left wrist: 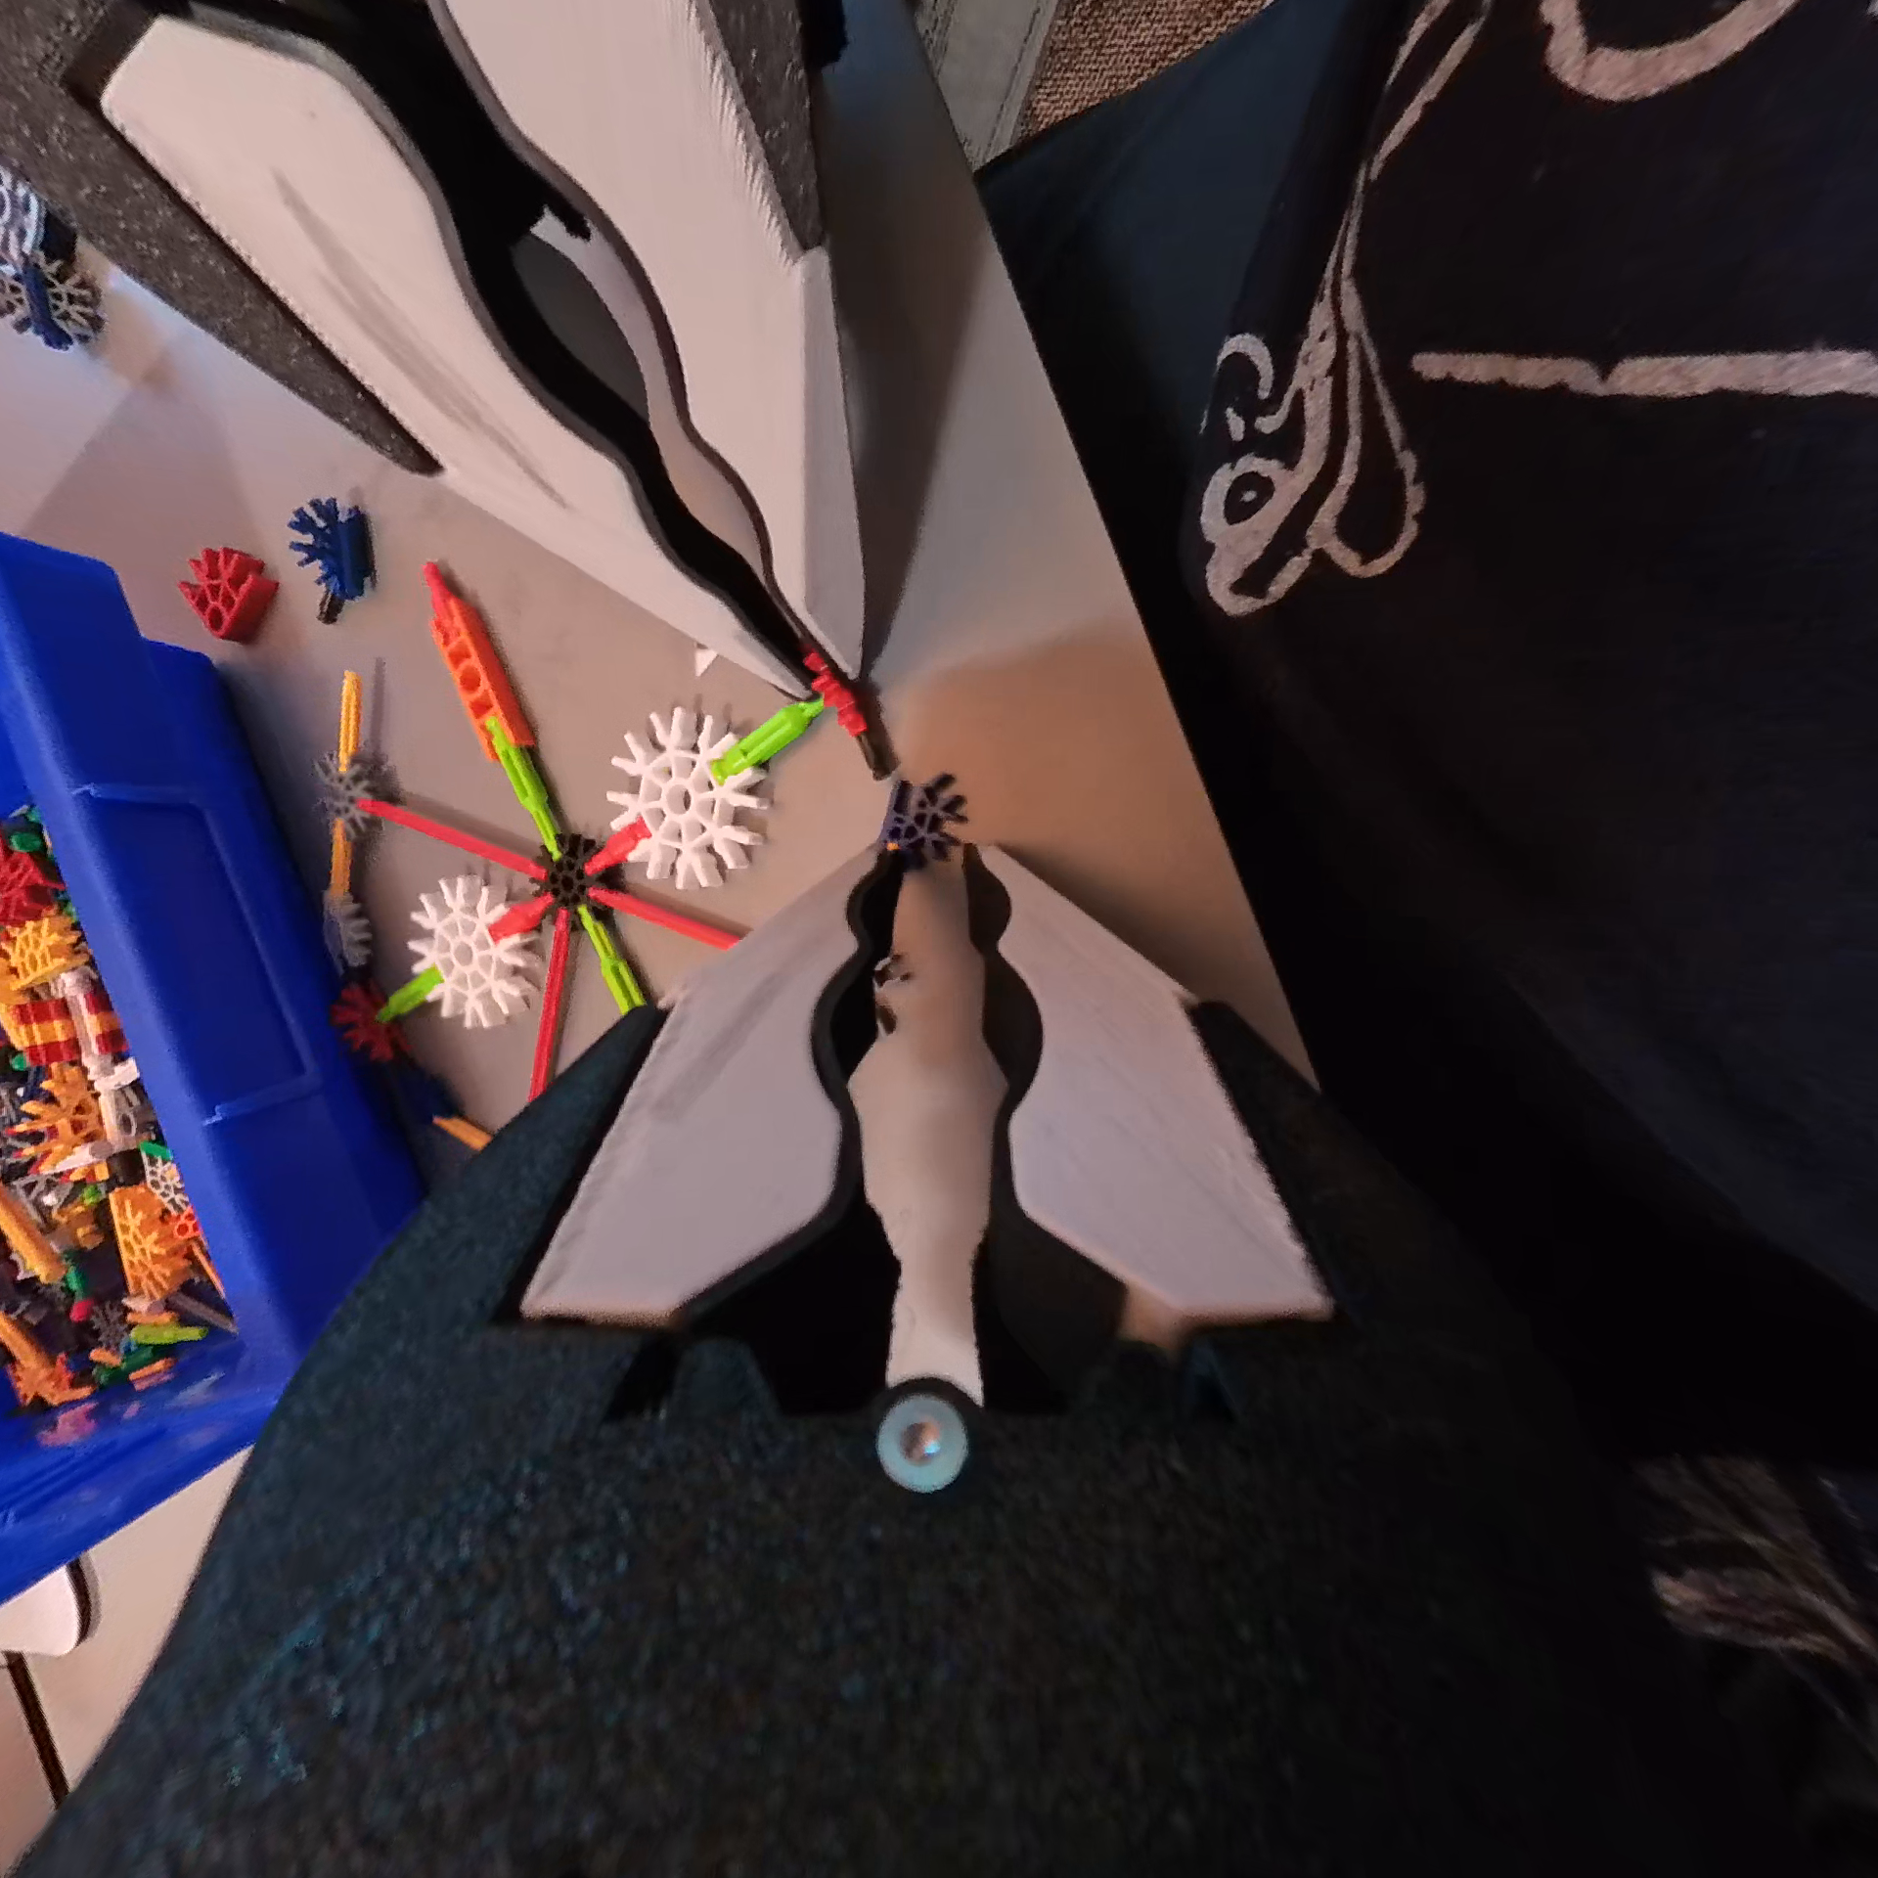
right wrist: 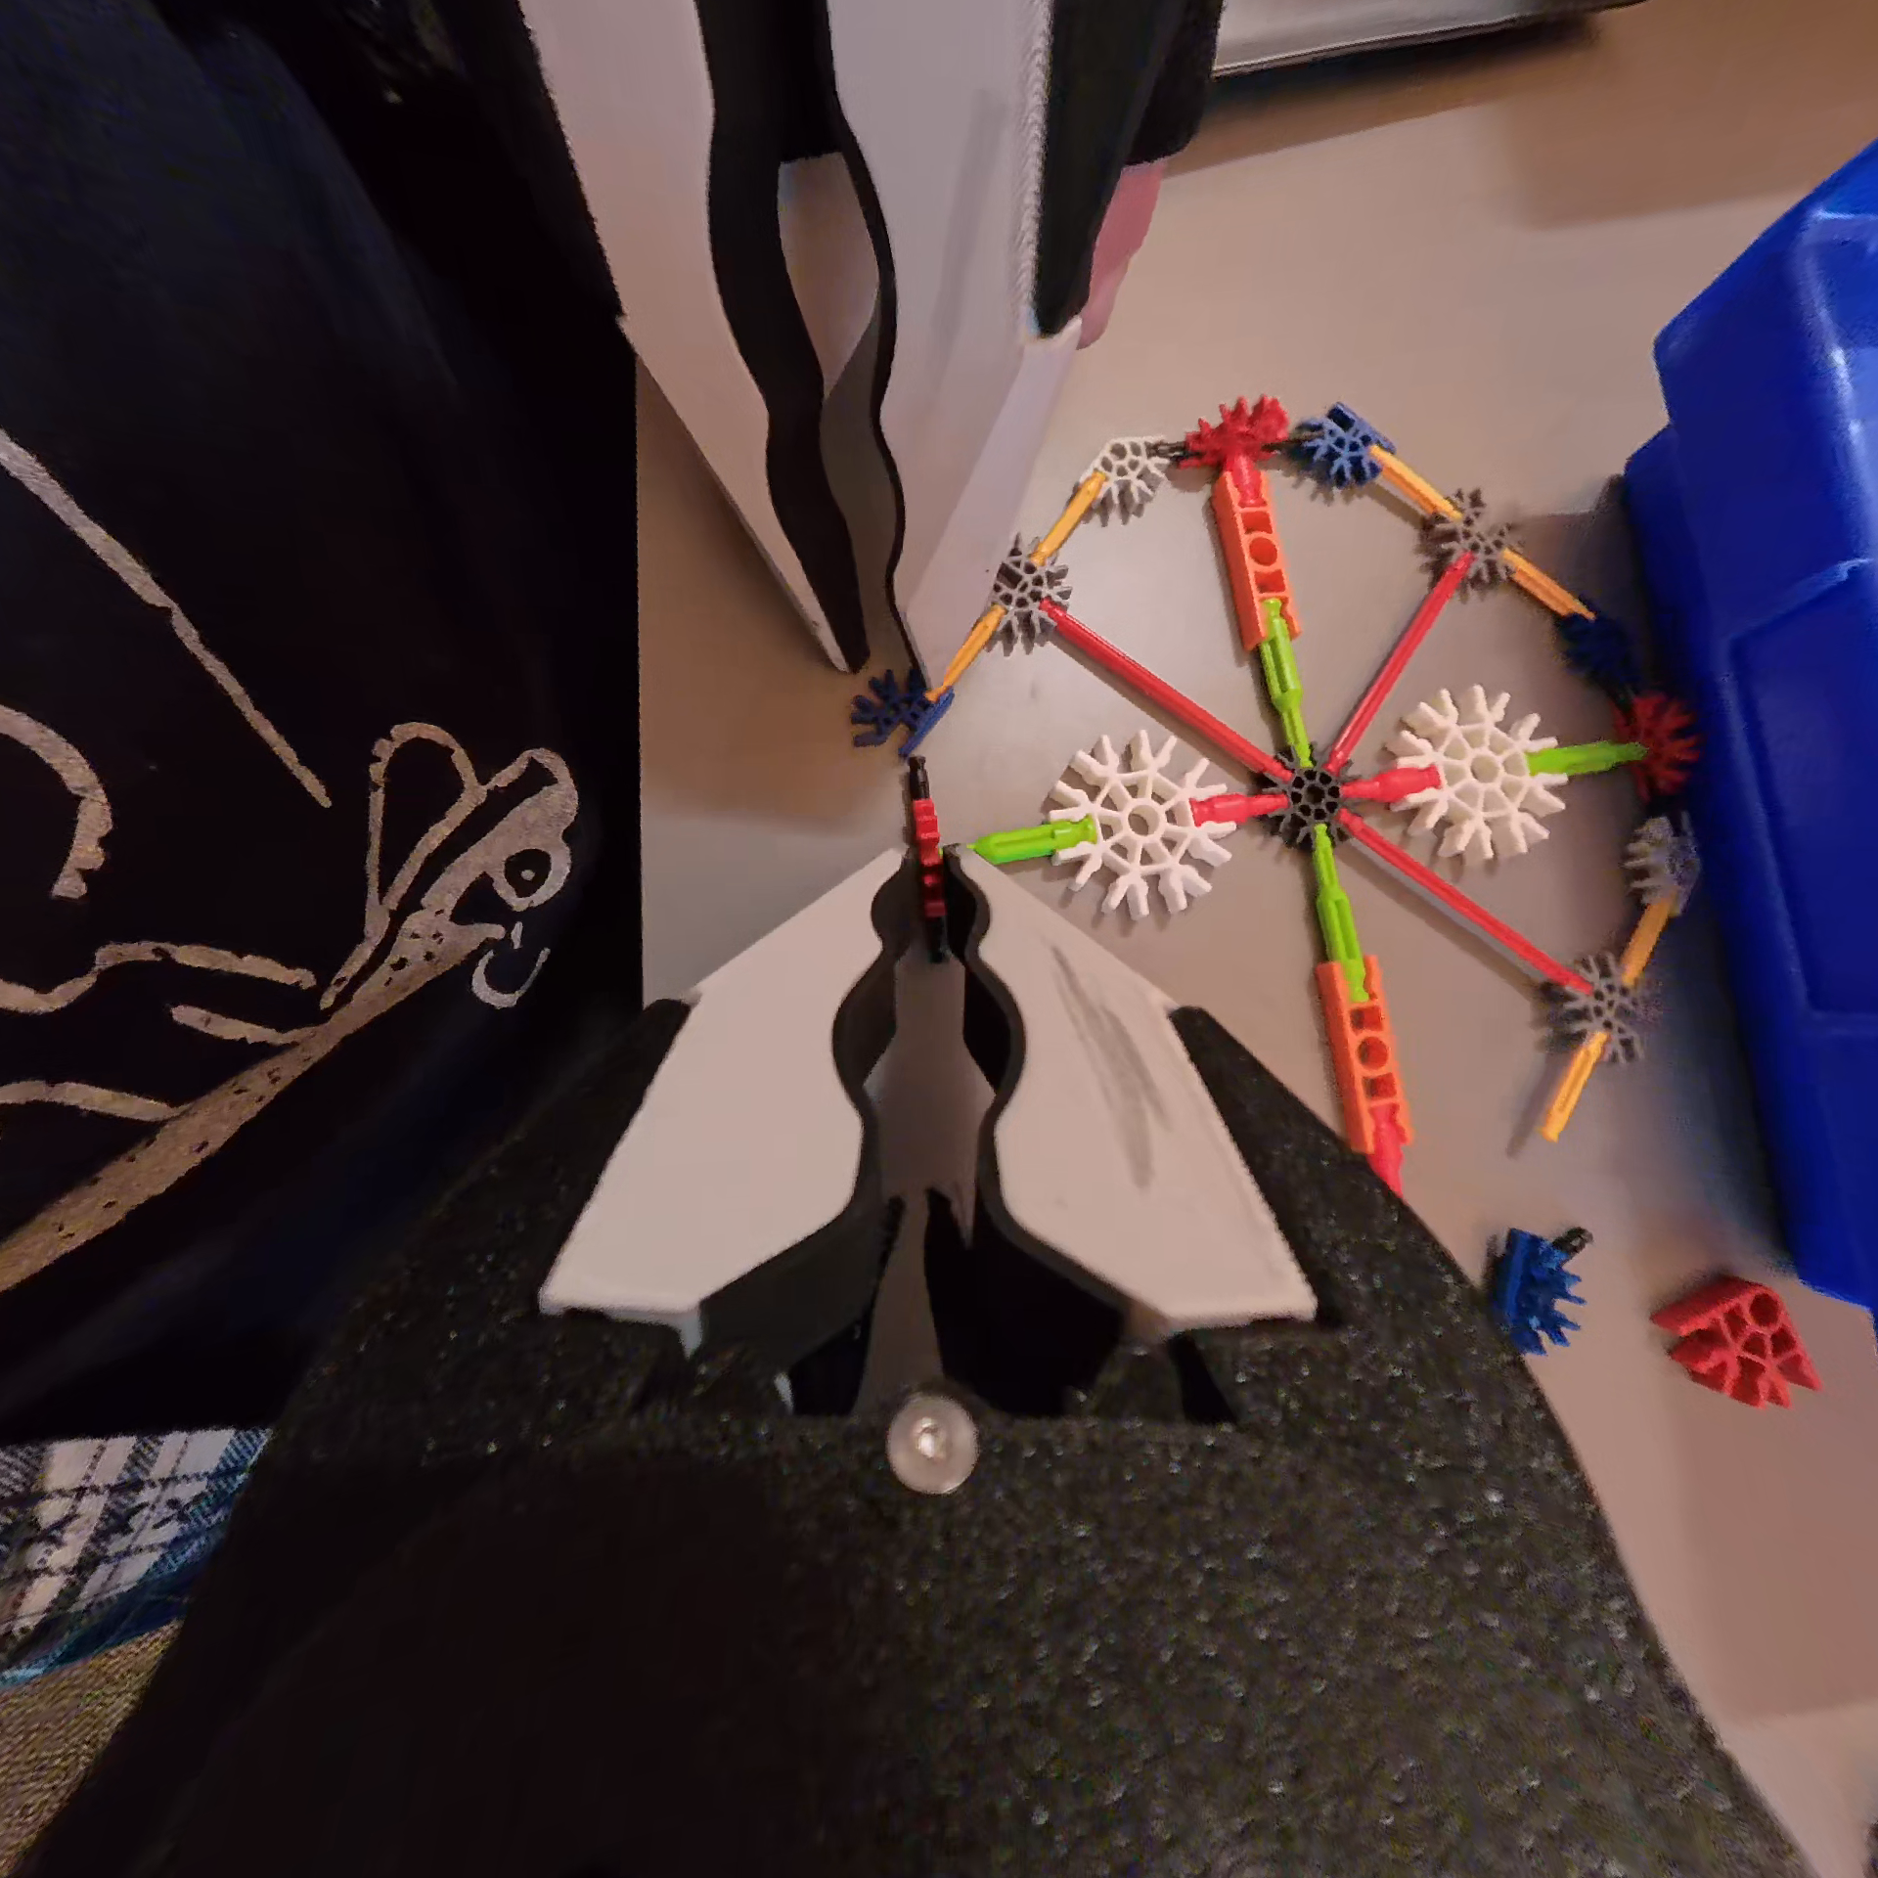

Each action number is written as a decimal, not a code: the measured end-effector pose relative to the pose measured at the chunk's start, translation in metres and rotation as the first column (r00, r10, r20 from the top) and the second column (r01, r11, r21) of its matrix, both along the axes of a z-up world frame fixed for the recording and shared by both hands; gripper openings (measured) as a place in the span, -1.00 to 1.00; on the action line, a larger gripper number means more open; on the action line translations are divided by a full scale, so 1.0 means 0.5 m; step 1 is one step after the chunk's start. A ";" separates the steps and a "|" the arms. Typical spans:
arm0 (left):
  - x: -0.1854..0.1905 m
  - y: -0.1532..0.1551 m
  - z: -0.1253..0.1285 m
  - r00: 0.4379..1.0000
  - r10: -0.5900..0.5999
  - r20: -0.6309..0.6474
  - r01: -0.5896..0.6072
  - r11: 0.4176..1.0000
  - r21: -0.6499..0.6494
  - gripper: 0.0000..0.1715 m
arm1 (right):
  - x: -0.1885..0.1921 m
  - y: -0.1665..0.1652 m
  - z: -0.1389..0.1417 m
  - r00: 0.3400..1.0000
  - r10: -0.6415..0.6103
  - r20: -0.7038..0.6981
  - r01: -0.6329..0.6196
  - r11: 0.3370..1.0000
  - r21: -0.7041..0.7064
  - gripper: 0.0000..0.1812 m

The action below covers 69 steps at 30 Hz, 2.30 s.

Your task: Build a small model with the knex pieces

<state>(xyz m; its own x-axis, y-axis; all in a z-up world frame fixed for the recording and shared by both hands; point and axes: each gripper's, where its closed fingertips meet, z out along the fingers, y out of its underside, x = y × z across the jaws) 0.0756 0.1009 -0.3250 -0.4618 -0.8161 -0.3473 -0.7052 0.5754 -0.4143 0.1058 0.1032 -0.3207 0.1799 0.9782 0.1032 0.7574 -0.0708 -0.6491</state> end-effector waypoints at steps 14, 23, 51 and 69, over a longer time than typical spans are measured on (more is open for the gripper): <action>-0.004 0.000 0.001 1.000 0.009 -0.010 -0.009 1.000 0.009 -0.84 | -0.004 -0.007 0.002 1.000 0.012 -0.020 -0.013 1.000 -0.012 -0.91; -0.031 0.111 0.147 0.974 0.167 0.151 -0.168 0.986 -0.009 -0.79 | -0.002 -0.006 0.005 1.000 0.010 -0.013 -0.010 1.000 0.000 -0.96; -0.151 0.235 0.241 0.920 0.309 0.241 -0.327 0.944 0.037 -0.79 | -0.006 -0.012 0.004 1.000 -0.008 -0.011 0.007 0.998 -0.061 -0.97; -0.149 0.234 0.234 0.925 0.306 0.224 -0.321 0.946 0.037 -0.78 | 0.004 -0.017 0.007 1.000 -0.018 0.006 0.018 1.000 -0.023 -0.87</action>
<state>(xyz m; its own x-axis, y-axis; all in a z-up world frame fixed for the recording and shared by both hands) 0.0013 0.2181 -0.2080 -0.0952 -0.8765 -0.4720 -0.7543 0.3729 -0.5404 0.1078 0.0948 -0.3174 0.1969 0.9770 0.0818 0.7599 -0.0994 -0.6424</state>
